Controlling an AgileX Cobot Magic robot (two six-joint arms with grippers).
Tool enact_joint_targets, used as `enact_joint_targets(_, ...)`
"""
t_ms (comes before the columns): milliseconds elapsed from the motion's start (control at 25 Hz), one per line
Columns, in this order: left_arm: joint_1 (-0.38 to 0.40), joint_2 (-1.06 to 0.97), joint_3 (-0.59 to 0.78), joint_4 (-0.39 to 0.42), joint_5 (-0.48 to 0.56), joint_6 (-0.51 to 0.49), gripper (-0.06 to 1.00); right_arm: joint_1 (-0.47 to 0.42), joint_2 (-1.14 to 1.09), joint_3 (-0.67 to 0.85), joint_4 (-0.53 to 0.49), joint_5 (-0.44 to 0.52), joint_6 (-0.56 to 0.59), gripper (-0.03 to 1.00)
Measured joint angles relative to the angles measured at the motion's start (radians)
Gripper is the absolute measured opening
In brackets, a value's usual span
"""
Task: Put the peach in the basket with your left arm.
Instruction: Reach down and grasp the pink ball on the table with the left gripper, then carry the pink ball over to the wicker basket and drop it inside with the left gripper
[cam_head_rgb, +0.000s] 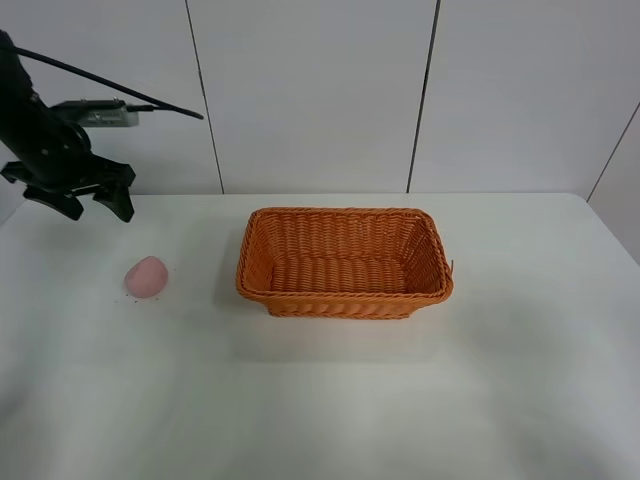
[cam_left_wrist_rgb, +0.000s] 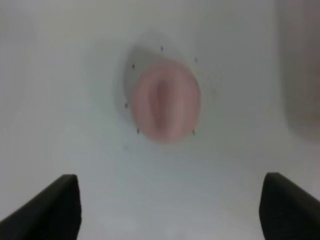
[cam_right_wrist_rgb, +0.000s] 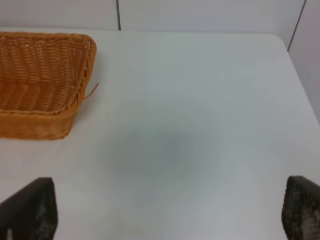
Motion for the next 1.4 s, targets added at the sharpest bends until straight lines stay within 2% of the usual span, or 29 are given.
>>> enact_joint_targets(160,0.0,0.178,-0.09,-0.03,-0.006,0.0,0.76,0.0,0.0,0.0,0.0,0.0,0.0,0.69)
enact_joint_targets(320,0.0,0.302,-0.109,-0.047,-0.029,0.0,0.76,0.0,0.0,0.0,0.0,0.0,0.0,0.69)
enact_joint_targets(720,0.0,0.392,-0.11,-0.049,-0.061,0.0,0.75,0.0,0.0,0.0,0.0,0.0,0.0,0.69)
enact_joint_targets(800,0.0,0.395,-0.11,-0.049,-0.056,0.0,0.66,0.0,0.0,0.0,0.0,0.0,0.0,0.69)
enact_joint_targets(960,0.0,0.391,-0.131,-0.049,-0.012,-0.007,0.21,0.0,0.0,0.0,0.0,0.0,0.0,0.69)
enact_joint_targets(1000,0.0,0.383,-0.143,-0.049,0.004,-0.011,0.15,0.0,0.0,0.0,0.0,0.0,0.0,0.69)
enact_joint_targets(1120,0.0,0.342,-0.185,-0.046,0.067,-0.03,0.08,0.0,0.0,0.0,0.0,0.0,0.0,0.69)
enact_joint_targets(1400,0.0,0.191,-0.322,-0.013,0.212,-0.069,0.06,0.0,0.0,0.0,0.0,0.0,0.0,0.69)
